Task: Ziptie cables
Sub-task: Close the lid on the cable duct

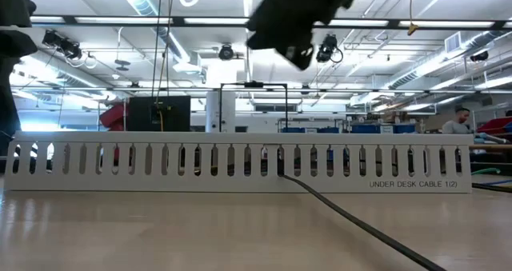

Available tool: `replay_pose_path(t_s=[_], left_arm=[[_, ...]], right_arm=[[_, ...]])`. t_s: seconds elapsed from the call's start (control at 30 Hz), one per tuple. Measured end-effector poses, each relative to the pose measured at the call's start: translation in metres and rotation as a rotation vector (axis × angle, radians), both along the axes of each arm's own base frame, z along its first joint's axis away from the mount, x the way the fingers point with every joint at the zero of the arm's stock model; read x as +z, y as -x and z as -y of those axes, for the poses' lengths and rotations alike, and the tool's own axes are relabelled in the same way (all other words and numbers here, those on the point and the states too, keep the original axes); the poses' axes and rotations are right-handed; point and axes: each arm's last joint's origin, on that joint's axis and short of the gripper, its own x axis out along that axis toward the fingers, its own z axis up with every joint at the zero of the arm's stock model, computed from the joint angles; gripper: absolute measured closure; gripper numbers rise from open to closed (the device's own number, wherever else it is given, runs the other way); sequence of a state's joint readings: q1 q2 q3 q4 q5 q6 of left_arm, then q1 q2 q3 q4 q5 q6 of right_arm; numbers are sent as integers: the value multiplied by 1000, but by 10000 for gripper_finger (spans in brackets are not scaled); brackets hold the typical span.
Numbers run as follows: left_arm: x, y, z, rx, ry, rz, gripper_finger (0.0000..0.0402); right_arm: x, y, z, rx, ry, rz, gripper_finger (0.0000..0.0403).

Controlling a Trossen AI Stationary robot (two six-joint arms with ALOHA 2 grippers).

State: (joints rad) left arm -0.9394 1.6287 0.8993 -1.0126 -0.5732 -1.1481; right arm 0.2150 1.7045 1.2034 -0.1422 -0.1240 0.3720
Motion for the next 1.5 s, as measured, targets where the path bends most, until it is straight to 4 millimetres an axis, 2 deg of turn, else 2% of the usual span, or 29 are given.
replay_pose_path(t_s=[0.1,0.13,0.27,0.53,0.67,0.83,1.03,1.23,1.5], left_arm=[[0,0,0,38,14,26,214],[0,-1,-1,61,21,39,214],[0,-3,-3,172,63,92,214],[1,2,0,203,60,165,214],[3,8,-1,337,75,251,214],[-4,12,1,501,201,180,214],[-9,6,3,653,329,199,214],[-8,3,3,756,378,295,214],[-7,1,2,719,359,397,214]], right_arm=[[5,16,-15,-60,111,-44,380],[6,21,-19,-84,149,-64,391],[-2,43,-35,-249,248,-195,400],[-13,87,-68,-556,361,-289,402],[-16,113,-83,-650,364,-337,402],[-21,139,-99,-737,336,-343,402],[-29,157,-109,-813,303,-260,402],[-51,169,-106,-912,249,-250,402],[-76,181,-112,-1006,162,-305,403]])
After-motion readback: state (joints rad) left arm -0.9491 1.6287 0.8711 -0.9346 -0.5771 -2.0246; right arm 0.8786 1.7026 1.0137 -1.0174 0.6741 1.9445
